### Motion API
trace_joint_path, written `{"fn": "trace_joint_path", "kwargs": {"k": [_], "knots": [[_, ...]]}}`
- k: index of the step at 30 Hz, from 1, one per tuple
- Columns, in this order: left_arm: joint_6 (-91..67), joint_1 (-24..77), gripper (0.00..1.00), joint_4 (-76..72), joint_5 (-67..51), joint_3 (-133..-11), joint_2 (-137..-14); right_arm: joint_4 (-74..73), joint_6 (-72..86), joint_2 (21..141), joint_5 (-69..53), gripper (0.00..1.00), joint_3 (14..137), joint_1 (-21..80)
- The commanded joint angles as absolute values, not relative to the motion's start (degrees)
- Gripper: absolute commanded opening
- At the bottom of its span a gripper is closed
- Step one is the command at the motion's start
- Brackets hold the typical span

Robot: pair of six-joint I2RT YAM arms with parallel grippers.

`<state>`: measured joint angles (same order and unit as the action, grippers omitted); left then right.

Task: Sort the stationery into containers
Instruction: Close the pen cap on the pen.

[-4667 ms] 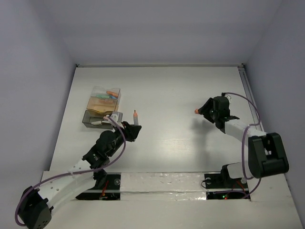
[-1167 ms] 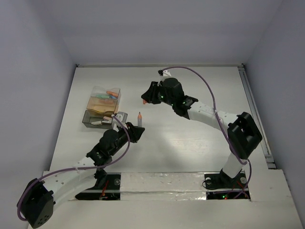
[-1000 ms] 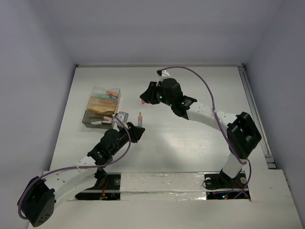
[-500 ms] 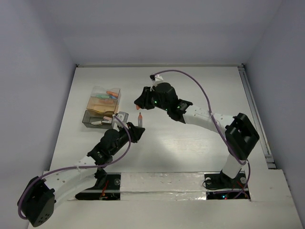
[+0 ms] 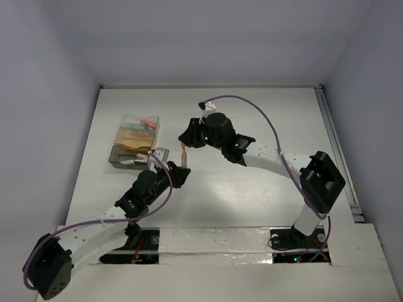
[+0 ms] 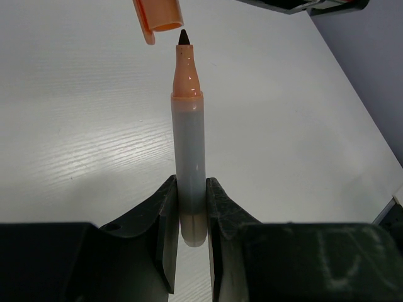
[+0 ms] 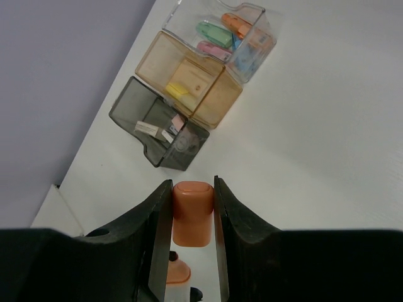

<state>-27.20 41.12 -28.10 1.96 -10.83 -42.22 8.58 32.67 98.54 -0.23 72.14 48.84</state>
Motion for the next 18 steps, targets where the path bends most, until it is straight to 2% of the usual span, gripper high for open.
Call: {"fn": "trace_joint_path", "kwargs": {"k": [1,18], "knots": [[-26.28,40.96,0.00,-29.62,2.37,-11.69,-41.92,12.74,31.73,94.40,1.93,0.05,71.46,49.75],[-26.28,40.96,0.00,-29.88,2.11,-11.60,-41.49,13.71,31.64,94.39,2.46,0.06,70.23,50.80]]}}
